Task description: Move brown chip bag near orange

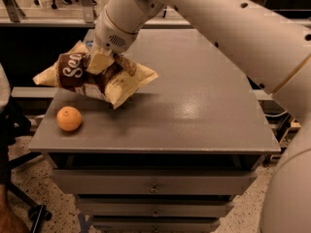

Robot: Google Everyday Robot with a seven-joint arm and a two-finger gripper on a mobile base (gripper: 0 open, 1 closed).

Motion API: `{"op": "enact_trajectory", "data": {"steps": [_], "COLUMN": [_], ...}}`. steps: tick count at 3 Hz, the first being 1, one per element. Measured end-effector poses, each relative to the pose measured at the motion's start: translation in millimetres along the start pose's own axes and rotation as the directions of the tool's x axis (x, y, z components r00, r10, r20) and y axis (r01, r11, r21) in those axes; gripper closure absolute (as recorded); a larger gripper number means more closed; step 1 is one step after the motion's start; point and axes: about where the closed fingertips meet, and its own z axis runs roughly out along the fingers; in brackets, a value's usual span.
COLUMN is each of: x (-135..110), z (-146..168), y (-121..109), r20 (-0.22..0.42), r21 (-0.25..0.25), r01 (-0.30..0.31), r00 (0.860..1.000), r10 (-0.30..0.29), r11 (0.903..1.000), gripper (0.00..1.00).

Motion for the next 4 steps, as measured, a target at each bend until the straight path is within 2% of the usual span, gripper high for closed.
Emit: {"op": "enact_trajectory", "data": {"steps": [1,3,4], "x": [-7,-5,-6], "z": [5,22,23], "y": [7,19,20], "r20": [0.022,0.035,0.034], "r21": [-0.024,-0.084,-0.085], "r01": [0.006,-0.020,-0.017], "r00": [1.000,0.999,0.999], "r10": [-0.005,0.023,0.020], "r11": [0.9997,0.9963,0.9962], "gripper": [1.00,0.98,0.77]}}
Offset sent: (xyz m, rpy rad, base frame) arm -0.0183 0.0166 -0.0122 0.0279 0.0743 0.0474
